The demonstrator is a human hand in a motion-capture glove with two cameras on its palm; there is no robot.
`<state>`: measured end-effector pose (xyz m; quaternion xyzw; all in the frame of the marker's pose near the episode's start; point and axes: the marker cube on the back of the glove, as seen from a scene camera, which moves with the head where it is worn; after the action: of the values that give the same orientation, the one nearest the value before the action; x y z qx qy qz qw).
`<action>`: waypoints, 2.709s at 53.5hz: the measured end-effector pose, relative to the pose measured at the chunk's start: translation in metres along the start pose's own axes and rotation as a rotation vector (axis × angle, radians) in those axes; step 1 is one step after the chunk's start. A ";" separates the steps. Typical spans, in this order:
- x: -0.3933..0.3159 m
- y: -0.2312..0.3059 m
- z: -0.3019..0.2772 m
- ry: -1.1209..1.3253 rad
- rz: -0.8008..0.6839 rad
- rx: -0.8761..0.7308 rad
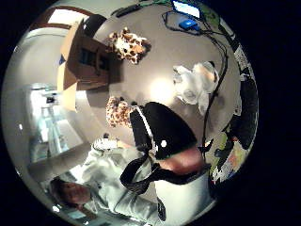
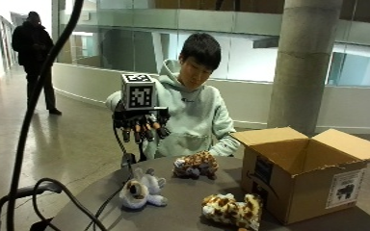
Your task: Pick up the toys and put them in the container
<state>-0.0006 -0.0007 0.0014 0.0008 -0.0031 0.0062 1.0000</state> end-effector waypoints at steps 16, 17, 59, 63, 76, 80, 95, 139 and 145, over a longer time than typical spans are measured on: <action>0.003 -0.003 0.003 -0.009 -0.007 0.013; 0.002 -0.002 0.002 -0.008 -0.007 0.012; 0.017 -0.067 0.157 -0.066 0.107 0.068; 0.020 -0.072 0.160 -0.108 0.103 0.133; 0.010 -0.071 0.162 -0.106 0.057 0.287; 0.005 -0.070 0.159 -0.092 0.067 0.275; -0.032 -0.043 0.128 -0.060 0.001 0.030; -0.338 -0.059 -0.197 -0.271 -0.330 0.563; -0.364 -0.076 -0.185 -0.266 -0.325 0.480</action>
<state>-0.3621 -0.0808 -0.1863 0.2382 -0.1322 -0.1532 0.9499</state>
